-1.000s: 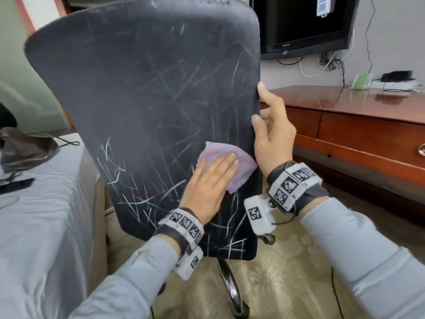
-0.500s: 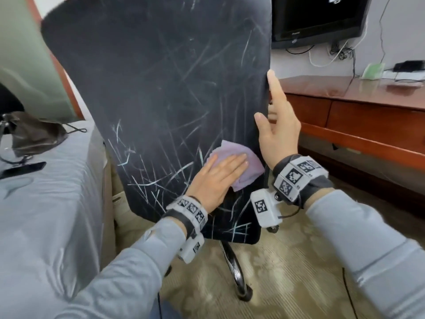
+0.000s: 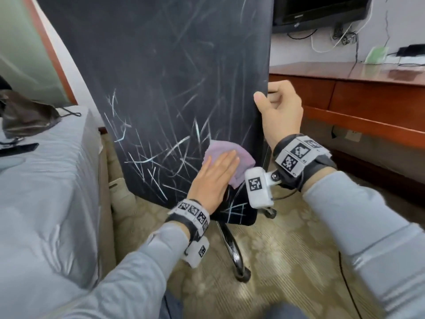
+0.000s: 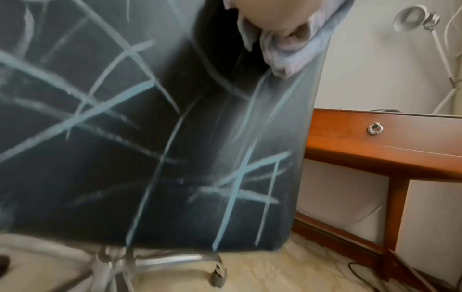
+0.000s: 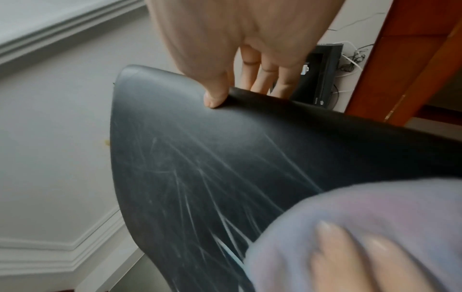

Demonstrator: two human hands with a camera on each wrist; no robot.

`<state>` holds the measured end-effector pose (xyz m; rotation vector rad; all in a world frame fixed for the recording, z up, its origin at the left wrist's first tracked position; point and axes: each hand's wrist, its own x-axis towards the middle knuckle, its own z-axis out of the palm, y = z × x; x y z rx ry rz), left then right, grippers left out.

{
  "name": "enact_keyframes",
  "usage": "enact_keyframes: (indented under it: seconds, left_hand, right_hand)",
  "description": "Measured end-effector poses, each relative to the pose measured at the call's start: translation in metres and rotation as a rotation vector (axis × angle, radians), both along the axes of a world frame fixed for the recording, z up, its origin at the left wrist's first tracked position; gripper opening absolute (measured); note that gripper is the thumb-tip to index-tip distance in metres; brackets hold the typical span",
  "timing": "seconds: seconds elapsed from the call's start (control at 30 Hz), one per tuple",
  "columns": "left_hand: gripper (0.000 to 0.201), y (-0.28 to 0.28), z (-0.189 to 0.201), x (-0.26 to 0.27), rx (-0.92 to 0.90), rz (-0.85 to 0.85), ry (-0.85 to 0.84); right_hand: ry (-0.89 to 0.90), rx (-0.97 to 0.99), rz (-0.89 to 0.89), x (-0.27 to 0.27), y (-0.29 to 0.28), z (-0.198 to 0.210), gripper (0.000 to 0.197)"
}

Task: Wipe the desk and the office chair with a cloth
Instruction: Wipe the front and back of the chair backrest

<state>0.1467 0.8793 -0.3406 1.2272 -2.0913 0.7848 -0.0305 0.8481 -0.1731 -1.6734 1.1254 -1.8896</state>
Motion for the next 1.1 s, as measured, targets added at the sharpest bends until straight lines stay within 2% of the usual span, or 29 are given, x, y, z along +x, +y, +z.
enact_keyframes:
  seconds: [0.07,0.13,0.2,0.23,0.3,0.4,0.47,0.57,0.63,0.7,0.77,0.83,0.93,1.0,1.1]
  left_hand:
    - [0.072,0.002,0.040,-0.009,-0.079,-0.040,0.042]
    - [0.061,-0.005,0.083,-0.027,-0.164,-0.103,0.204]
    - [0.052,-0.013,0.106,-0.046,-0.254,-0.157,0.345]
    - [0.048,-0.017,0.105,-0.050,-0.285,-0.172,0.374]
    - [0.039,-0.020,0.077,-0.044,-0.284,-0.184,0.340]
    - [0.038,-0.013,0.013,-0.025,-0.135,-0.183,0.178]
    - [0.042,-0.006,-0.009,-0.017,-0.078,-0.160,0.094]
    - [0.048,-0.004,0.012,-0.027,-0.115,-0.120,0.110]
    - [0.051,-0.007,0.047,-0.044,-0.196,-0.123,0.248]
    - [0.045,-0.015,0.070,-0.057,-0.251,-0.159,0.400]
    - [0.036,-0.017,0.060,-0.057,-0.276,-0.179,0.396]
    - [0.031,-0.014,0.020,-0.043,-0.226,-0.191,0.264]
    - [0.035,-0.005,-0.030,-0.026,-0.102,-0.164,0.125]
    - [0.033,-0.004,-0.028,-0.028,-0.122,-0.167,0.138]
    - [0.027,-0.004,0.020,-0.041,-0.251,-0.183,0.222]
  right_hand:
    - [-0.006,0.028,-0.017,0.002,0.005,-0.015,0.013]
    - [-0.003,0.063,-0.024,0.002,0.006,-0.024,0.009]
    - [-0.005,0.091,-0.024,0.002,0.005,-0.027,0.005]
    - [0.002,0.097,-0.030,0.002,0.003,-0.027,0.006]
    - [0.010,0.098,-0.040,0.001,0.000,-0.025,0.007]
    - [0.022,0.087,-0.061,-0.004,0.000,-0.030,0.016]
    - [0.040,0.102,-0.059,-0.006,0.001,-0.041,0.019]
    - [0.081,0.152,-0.057,-0.011,-0.001,-0.054,0.013]
    - [0.110,0.164,-0.035,-0.014,-0.003,-0.053,0.010]
    - [0.122,0.166,-0.003,-0.015,-0.007,-0.052,0.019]
    - [0.087,0.152,0.040,-0.014,-0.011,-0.053,0.024]
    - [0.030,0.119,0.071,-0.011,-0.015,-0.057,0.027]
    - [-0.021,0.082,0.097,-0.009,-0.022,-0.062,0.029]
    - [-0.038,0.067,0.094,-0.009,-0.024,-0.063,0.029]
    - [-0.025,0.058,0.092,-0.011,-0.025,-0.063,0.026]
